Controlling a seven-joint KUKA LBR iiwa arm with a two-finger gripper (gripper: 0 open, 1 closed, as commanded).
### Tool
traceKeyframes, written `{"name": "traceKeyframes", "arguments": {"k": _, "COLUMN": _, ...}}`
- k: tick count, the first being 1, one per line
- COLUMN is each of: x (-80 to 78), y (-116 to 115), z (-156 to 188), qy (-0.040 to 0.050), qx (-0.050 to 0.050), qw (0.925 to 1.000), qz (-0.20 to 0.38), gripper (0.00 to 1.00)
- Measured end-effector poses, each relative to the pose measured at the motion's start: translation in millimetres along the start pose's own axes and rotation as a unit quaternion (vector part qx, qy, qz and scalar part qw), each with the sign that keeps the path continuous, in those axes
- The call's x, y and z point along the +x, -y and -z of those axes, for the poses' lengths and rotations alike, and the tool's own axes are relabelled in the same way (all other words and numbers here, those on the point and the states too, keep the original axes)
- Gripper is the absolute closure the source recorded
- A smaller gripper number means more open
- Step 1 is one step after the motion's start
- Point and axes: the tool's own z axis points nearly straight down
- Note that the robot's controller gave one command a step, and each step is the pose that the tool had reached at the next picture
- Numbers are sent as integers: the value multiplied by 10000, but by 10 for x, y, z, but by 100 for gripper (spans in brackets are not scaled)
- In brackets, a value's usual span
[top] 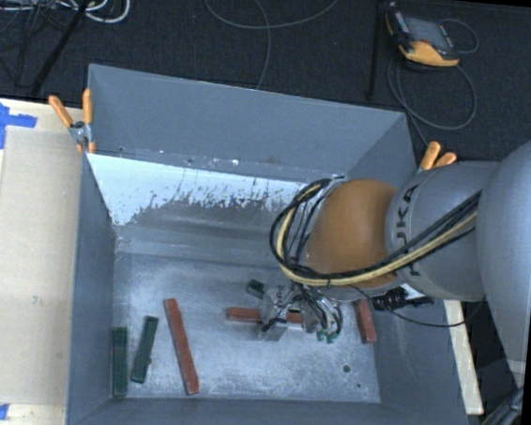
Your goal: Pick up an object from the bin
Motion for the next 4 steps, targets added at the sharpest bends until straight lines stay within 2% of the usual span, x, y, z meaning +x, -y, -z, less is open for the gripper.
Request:
{"name": "traceKeyframes", "arguments": {"k": 1, "x": 36, "y": 2, "z": -35, "qy": -61, "qx": 5, "qw": 10000, "qz": 5, "gripper": 0}}
{"name": "traceKeyframes", "arguments": {"k": 2, "x": 39, "y": 1, "z": -39, "qy": -66, "qx": 5, "qw": 10000, "qz": 8, "gripper": 100}}
{"name": "traceKeyframes", "arguments": {"k": 3, "x": 789, "y": -43, "z": 1192, "qy": -51, "qx": 0, "qw": 9972, "qz": 745, "gripper": 100}}
{"name": "traceKeyframes", "arguments": {"k": 4, "x": 637, "y": -33, "z": 1505, "qy": -47, "qx": 0, "qw": 9975, "qz": 700, "gripper": 100}}
